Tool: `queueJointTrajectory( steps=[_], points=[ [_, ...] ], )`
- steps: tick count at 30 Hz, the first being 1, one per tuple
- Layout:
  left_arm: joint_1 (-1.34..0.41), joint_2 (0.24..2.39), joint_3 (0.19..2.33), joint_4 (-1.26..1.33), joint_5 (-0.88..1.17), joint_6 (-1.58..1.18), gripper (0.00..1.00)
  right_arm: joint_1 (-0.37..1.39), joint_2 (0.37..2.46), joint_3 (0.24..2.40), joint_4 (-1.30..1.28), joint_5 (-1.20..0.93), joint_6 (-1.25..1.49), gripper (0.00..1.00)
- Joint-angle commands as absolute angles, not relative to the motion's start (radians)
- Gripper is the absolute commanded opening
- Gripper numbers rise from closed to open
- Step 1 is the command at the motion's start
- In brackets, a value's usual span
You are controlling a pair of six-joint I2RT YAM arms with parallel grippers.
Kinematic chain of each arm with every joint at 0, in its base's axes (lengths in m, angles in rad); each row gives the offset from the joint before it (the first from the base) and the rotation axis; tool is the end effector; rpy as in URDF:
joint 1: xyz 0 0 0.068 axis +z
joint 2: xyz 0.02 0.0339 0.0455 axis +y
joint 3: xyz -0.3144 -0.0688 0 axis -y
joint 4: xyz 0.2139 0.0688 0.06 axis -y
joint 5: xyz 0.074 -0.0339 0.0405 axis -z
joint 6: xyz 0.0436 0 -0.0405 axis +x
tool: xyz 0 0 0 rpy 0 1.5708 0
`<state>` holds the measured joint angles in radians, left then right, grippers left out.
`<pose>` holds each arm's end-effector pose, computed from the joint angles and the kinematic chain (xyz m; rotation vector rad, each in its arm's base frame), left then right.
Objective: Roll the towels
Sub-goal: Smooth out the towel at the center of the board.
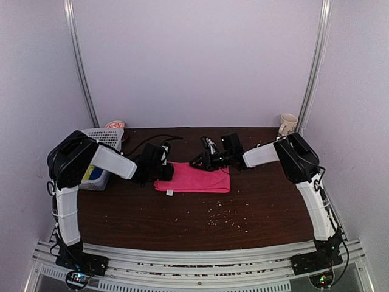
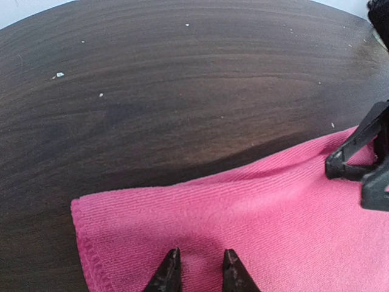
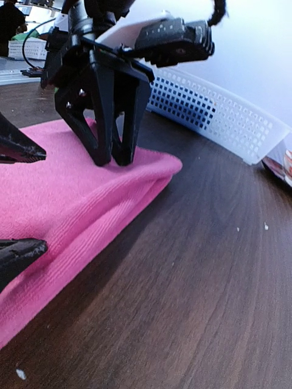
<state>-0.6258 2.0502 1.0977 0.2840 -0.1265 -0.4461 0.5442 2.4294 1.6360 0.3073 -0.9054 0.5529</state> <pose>0.3517 -0.2474 0.1803 0.1342 2.2659 -0.4377 0.4442 0.3089 0.1614 -0.6215 2.1550 1.5696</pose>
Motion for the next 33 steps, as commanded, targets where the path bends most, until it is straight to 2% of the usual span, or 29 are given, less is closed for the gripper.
queueJointTrajectory(
  steps=[1,17,25,29,33],
  points=[
    [-0.626,2.075,1.085,0.311,-0.14,-0.466,0.24,0.534,2.447,1.625,0.252,-0.763,0.531,0.43],
    [-0.624,2.125,1.072,0.266,-0.175,-0.497,0.25,0.455,2.353,1.563,0.177,-0.585,0.488,0.45],
    [-0.622,2.114,1.107,0.237,-0.183,-0.481,0.49,0.438,2.304,1.549,0.123,-0.556,0.416,0.45],
    [-0.612,2.107,1.147,0.208,-0.188,-0.468,0.59,0.436,2.244,1.566,0.062,-0.537,0.306,0.45],
    [-0.601,2.079,1.174,0.202,-0.177,-0.452,0.75,0.434,2.175,1.581,-0.016,-0.536,0.179,0.46]
  ],
)
